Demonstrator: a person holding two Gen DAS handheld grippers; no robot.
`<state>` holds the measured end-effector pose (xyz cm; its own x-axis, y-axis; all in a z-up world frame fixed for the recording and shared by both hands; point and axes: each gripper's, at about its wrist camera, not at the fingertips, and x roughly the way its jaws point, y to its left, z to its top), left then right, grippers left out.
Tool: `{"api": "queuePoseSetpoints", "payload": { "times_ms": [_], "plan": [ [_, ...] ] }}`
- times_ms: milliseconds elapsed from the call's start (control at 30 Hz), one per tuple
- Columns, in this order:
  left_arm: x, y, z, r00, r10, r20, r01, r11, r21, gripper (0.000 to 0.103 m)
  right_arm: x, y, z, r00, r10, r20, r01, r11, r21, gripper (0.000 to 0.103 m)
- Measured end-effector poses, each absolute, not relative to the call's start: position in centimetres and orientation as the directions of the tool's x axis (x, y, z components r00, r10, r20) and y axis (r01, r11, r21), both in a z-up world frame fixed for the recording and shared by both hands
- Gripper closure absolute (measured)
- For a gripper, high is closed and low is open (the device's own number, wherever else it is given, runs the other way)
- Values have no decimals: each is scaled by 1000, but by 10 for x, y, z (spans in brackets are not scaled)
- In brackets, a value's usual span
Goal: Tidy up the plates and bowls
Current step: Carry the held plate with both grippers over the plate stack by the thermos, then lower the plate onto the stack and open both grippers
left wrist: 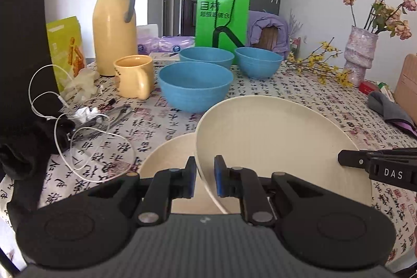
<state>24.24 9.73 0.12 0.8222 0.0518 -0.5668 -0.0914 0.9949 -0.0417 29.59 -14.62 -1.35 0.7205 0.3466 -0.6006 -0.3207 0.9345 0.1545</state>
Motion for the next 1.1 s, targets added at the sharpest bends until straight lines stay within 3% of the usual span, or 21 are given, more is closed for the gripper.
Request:
{"api": "queuePoseSetpoints", "payload": {
  "times_ms": [300, 933, 1067, 1100],
  "plan": [
    [243, 150, -15, 793, 55, -606, -131, 988, -82, 88, 296, -79, -22, 677, 365, -639, -396, 912, 102, 87],
    [239, 153, -26, 808, -15, -589, -40, 996, -79, 85, 283, -60, -41, 702, 261, -663, -395, 917, -58, 78],
    [232, 155, -23, 816, -25, -577, -25, 997, -78, 83, 276, -60, -36, 704, 281, -652, -425, 902, -70, 69],
    [229, 153, -22, 818, -13, -576, -34, 997, -70, 77, 273, -62, -34, 710, 288, -643, -428, 901, -70, 64]
  ]
}}
